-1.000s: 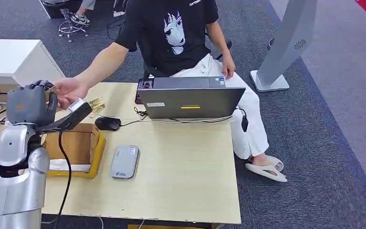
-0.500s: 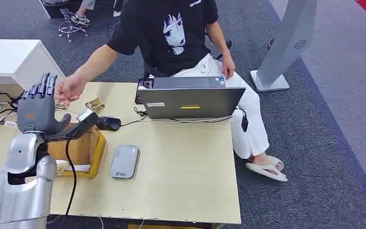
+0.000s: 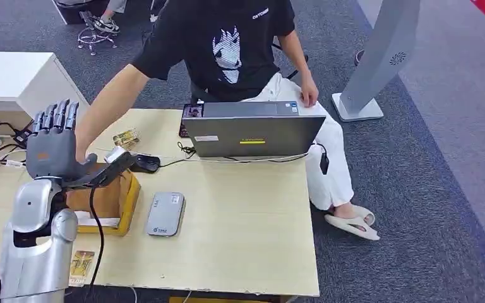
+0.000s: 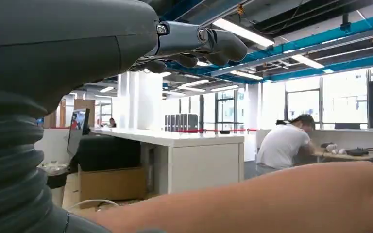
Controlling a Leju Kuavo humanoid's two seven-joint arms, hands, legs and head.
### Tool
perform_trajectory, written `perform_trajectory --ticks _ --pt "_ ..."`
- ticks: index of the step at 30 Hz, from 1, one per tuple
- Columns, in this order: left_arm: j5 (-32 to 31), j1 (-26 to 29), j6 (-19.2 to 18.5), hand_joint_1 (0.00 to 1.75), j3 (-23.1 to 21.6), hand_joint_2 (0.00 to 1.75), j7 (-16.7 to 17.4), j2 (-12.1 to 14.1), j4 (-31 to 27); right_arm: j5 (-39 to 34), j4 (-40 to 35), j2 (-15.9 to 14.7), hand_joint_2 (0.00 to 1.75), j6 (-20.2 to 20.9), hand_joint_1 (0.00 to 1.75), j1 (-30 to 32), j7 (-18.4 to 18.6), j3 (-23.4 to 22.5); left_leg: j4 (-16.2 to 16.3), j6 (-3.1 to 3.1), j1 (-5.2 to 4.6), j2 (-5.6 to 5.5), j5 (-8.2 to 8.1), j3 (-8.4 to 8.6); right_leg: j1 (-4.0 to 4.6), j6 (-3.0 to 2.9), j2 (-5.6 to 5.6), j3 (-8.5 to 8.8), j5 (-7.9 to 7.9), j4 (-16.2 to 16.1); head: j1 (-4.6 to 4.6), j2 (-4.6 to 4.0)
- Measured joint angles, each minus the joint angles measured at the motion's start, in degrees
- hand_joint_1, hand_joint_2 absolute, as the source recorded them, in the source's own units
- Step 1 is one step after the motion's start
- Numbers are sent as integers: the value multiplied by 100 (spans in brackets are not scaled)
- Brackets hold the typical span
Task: Pass the card to the sensor for recognition and then transmit it.
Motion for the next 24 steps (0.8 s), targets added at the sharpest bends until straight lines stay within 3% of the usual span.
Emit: perform_trajectory --ticks 11,24 --pt "90 816 282 0 20 175 -127 -68 -606 39 -2 0 175 -15 0 2 96 -155 0 0 0 0 -1 -2 0 1 -1 -2 -2 0 -2 0" --pt "98 1006 300 0 77 175 -127 -92 -828 42 -2 0 175 -15 0 1 94 -232 0 0 0 -2 0 -2 0 1 -2 -1 -1 0 -2 0"
